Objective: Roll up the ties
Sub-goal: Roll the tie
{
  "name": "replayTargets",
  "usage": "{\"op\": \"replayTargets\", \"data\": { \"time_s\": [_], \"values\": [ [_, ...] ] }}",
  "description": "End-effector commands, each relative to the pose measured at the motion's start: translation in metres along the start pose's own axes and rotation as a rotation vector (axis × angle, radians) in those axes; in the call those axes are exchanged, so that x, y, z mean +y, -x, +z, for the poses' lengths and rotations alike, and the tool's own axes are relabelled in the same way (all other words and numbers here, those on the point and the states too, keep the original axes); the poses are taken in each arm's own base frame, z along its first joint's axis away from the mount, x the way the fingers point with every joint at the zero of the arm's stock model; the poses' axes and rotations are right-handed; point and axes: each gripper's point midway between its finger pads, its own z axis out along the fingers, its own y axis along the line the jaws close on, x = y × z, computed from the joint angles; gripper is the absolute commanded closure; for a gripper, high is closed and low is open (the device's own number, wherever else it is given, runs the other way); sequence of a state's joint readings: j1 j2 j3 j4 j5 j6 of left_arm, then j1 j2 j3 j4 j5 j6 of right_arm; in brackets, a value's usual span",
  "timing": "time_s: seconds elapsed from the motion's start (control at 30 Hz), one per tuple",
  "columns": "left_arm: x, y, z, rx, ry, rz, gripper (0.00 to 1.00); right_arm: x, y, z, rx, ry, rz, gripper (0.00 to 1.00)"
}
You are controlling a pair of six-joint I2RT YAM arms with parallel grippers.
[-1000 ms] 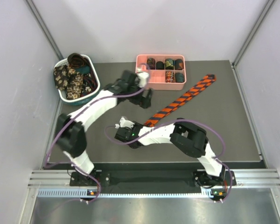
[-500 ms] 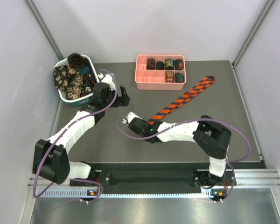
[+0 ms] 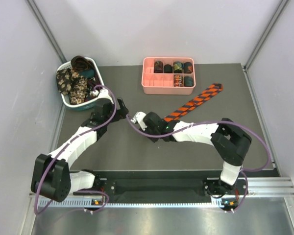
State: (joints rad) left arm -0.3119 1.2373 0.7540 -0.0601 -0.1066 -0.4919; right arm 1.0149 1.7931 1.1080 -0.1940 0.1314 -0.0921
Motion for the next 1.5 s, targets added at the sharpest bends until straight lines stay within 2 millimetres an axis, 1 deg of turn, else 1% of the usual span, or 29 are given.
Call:
{"op": "replayTargets", "data": {
  "time_s": [0.0, 0.03, 0.07, 0.13, 0.17, 0.2, 0.23, 0.27, 0.3, 0.33, 0.4, 0.43, 0.5, 0.53, 0.6, 0.63, 0.67, 0.73, 0.77, 0.93, 1.0, 1.03, 1.07, 1.1, 1.17, 1.23, 1.3, 1.43, 1.47],
  "values": [
    [-0.006, 0.017, -0.008, -0.101, -0.039, -0.034, 0.01, 0.005, 0.031, -0.013, -0.137, 0.164, 0.096, 1.00],
    [-0.003, 0.014, -0.009, -0.106, -0.038, -0.036, 0.01, -0.003, 0.029, -0.013, -0.144, 0.179, 0.129, 1.00],
    [-0.004, 0.013, -0.010, -0.106, -0.045, -0.033, 0.01, 0.002, 0.030, -0.014, -0.151, 0.239, 0.162, 1.00],
    [-0.003, 0.006, -0.010, -0.095, -0.056, -0.027, 0.01, -0.006, 0.029, -0.011, -0.168, 0.283, 0.197, 1.00],
    [-0.007, 0.003, -0.011, -0.083, -0.085, -0.015, 0.01, 0.000, 0.031, -0.013, -0.174, 0.345, 0.250, 1.00],
    [-0.011, 0.001, -0.011, -0.074, -0.109, -0.007, 0.01, -0.001, 0.032, -0.010, -0.186, 0.370, 0.271, 1.00],
    [-0.014, -0.005, -0.011, -0.055, -0.133, 0.005, 0.01, -0.009, 0.027, -0.009, -0.181, 0.387, 0.307, 1.00],
    [-0.021, -0.006, -0.011, -0.053, -0.174, 0.018, 0.01, -0.005, 0.031, -0.011, -0.203, 0.447, 0.331, 1.00],
    [-0.031, -0.013, -0.013, -0.024, -0.243, 0.031, 0.03, -0.006, 0.031, -0.011, -0.207, 0.471, 0.350, 1.00],
    [-0.031, -0.022, -0.010, -0.003, -0.258, 0.039, 0.05, -0.013, 0.029, -0.007, -0.217, 0.486, 0.375, 1.00],
    [-0.041, -0.024, -0.010, -0.004, -0.317, 0.056, 0.05, -0.011, 0.025, -0.005, -0.210, 0.563, 0.422, 0.99],
    [-0.041, -0.029, -0.009, 0.001, -0.330, 0.061, 0.04, -0.018, 0.026, -0.004, -0.226, 0.574, 0.453, 0.99],
    [-0.046, -0.028, -0.008, -0.018, -0.367, 0.078, 0.02, -0.019, 0.026, -0.006, -0.236, 0.629, 0.478, 0.99],
    [-0.049, -0.036, -0.008, -0.004, -0.385, 0.090, 0.01, -0.023, 0.021, -0.003, -0.232, 0.639, 0.504, 0.99],
    [-0.054, -0.039, -0.008, -0.013, -0.417, 0.131, 0.01, -0.026, 0.023, -0.003, -0.243, 0.673, 0.538, 0.99],
    [-0.059, -0.044, -0.007, -0.011, -0.438, 0.157, 0.01, -0.030, 0.017, 0.001, -0.233, 0.678, 0.567, 0.99],
    [-0.063, -0.047, -0.008, -0.010, -0.461, 0.205, 0.01, -0.029, 0.020, -0.001, -0.248, 0.711, 0.580, 0.99],
    [-0.073, -0.058, -0.011, 0.003, -0.515, 0.292, 0.01, -0.034, 0.013, 0.003, -0.246, 0.729, 0.626, 0.99],
    [-0.073, -0.059, -0.010, -0.010, -0.516, 0.349, 0.01, -0.035, 0.015, 0.001, -0.257, 0.753, 0.646, 0.99],
    [-0.092, -0.078, -0.010, -0.014, -0.595, 0.555, 0.01, -0.049, 0.000, 0.010, -0.239, 0.754, 0.752, 0.98],
    [-0.093, -0.090, -0.006, 0.028, -0.607, 0.633, 0.01, -0.050, -0.004, 0.014, -0.243, 0.772, 0.775, 0.98],
    [-0.098, -0.087, -0.005, 0.018, -0.619, 0.676, 0.01, -0.052, -0.005, 0.015, -0.237, 0.774, 0.791, 0.98],
    [-0.100, -0.091, -0.004, 0.032, -0.629, 0.704, 0.01, -0.052, -0.007, 0.017, -0.229, 0.778, 0.800, 0.98],
    [-0.105, -0.101, -0.003, 0.071, -0.651, 0.738, 0.01, -0.053, -0.008, 0.020, -0.223, 0.778, 0.803, 0.98],
    [-0.100, -0.115, 0.001, 0.135, -0.641, 0.825, 0.01, -0.054, -0.011, 0.023, -0.212, 0.768, 0.808, 0.98],
    [-0.105, -0.122, 0.010, 0.178, -0.629, 0.886, 0.01, -0.055, -0.013, 0.025, -0.201, 0.764, 0.818, 0.98],
    [-0.105, -0.128, 0.015, 0.220, -0.620, 0.911, 0.01, -0.057, -0.014, 0.026, -0.201, 0.762, 0.820, 0.98],
    [-0.111, -0.139, 0.016, 0.274, -0.688, 0.955, 0.01, -0.059, -0.014, 0.027, -0.201, 0.763, 0.831, 0.98],
    [-0.107, -0.148, 0.018, 0.322, -0.689, 0.965, 0.01, -0.059, -0.014, 0.027, -0.200, 0.764, 0.833, 0.98]
  ]
}}
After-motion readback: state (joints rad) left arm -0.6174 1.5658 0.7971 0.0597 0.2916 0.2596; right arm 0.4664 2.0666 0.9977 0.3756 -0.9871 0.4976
